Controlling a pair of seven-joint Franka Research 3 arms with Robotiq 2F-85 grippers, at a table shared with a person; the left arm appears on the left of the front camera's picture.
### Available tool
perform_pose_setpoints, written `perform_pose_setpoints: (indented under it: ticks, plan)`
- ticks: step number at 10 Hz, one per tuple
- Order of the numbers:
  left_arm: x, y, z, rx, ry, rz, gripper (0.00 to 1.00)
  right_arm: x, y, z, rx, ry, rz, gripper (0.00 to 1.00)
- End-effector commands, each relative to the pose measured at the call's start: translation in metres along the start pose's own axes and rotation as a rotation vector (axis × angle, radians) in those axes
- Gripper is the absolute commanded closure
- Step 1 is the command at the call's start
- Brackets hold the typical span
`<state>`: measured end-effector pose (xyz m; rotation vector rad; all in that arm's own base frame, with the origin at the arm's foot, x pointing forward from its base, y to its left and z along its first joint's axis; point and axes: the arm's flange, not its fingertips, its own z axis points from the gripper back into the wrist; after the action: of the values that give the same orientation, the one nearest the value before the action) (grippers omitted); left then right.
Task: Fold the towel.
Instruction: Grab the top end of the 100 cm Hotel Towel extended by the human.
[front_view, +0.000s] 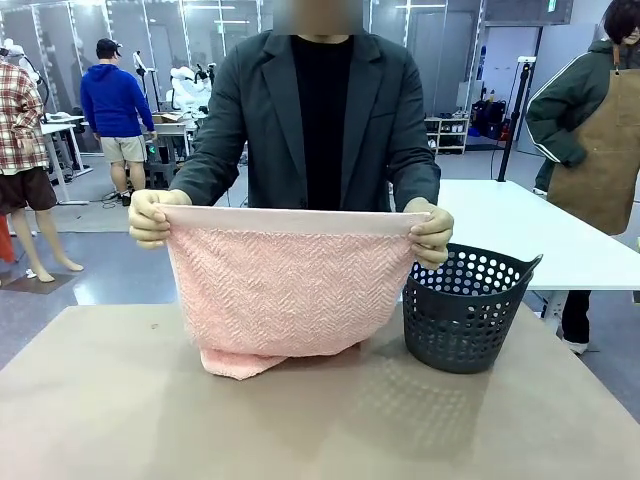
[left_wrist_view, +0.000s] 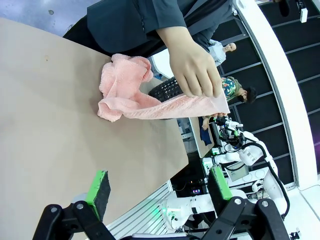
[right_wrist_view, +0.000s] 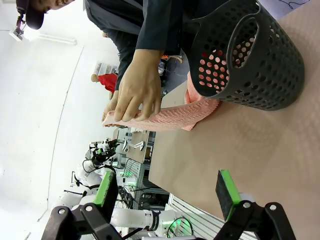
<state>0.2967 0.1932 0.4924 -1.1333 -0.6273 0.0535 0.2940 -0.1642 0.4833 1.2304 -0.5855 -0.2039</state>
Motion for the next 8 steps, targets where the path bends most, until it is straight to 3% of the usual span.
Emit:
perform_pose_setpoints:
  ticks: [1,3,4,6,8]
  plan:
    - [0.002,0.0,0.0,-0.02,-0.006,-0.003,0.0,0.002,0.0,0.0,0.01,-0.008,0.008,0.0]
    - [0.0,0.0,0.0,0.0,0.0,0.0,0.0,0.001,-0.002,-0.002,-0.008,-0.007,0.006,0.0]
    - [0.002,-0.009,0.0,0.05,0.04,-0.069,0.0,0.005,0.009,0.0,-0.011,0.01,0.097,0.0]
    - [0.03,-0.082,0.001,0.252,0.172,-0.34,0.0,0.022,0.074,0.006,-0.17,0.14,0.418,0.0]
    - [0.049,-0.137,-0.017,0.399,0.351,-0.578,0.0,0.039,0.131,-0.015,-0.265,0.242,0.595,0.0]
